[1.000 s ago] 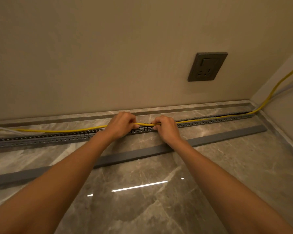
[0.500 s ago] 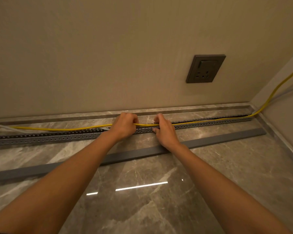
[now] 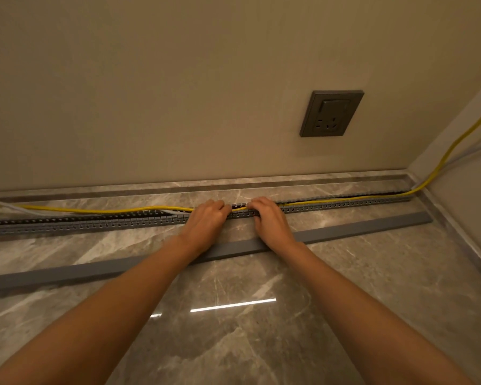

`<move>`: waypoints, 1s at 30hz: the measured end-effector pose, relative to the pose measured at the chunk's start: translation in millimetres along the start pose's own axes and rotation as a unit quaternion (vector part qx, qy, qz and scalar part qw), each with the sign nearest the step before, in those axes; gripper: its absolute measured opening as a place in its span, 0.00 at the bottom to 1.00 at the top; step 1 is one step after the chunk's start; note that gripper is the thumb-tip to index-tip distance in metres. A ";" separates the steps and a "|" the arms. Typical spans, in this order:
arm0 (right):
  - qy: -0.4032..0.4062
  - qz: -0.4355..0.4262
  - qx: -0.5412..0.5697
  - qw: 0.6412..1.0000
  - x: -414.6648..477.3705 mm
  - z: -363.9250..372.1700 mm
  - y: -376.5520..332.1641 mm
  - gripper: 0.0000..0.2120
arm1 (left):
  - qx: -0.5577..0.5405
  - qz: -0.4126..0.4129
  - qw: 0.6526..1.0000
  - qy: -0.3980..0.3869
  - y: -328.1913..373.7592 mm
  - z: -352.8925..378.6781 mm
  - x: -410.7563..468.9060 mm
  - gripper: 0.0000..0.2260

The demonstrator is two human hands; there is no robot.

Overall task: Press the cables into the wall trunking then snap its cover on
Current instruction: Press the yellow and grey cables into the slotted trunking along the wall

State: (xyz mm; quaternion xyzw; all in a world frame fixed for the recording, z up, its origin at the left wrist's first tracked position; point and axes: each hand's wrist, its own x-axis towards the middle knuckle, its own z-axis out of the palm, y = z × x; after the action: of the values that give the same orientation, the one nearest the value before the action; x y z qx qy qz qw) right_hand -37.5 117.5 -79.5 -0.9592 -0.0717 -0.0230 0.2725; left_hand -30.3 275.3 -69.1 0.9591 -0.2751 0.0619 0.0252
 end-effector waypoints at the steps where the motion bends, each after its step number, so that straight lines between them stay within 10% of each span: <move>1: -0.008 0.005 -0.004 1.000 0.2 -1.0 -0.2 0.17 | -0.019 -0.018 1.000 -0.009 3.0 -1.4 -0.4 0.11; 30: -0.043 0.017 -0.026 0.999 13.2 8.7 -42.8 0.13 | -0.127 -0.229 0.961 -0.090 -50.5 -31.4 -3.8 0.12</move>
State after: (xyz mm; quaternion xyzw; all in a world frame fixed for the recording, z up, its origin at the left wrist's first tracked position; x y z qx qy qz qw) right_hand -30.8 159.7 -63.6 -0.9673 -0.0662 0.0212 0.2440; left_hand -9.9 322.7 -39.3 0.9870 -0.0549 -0.0675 0.1352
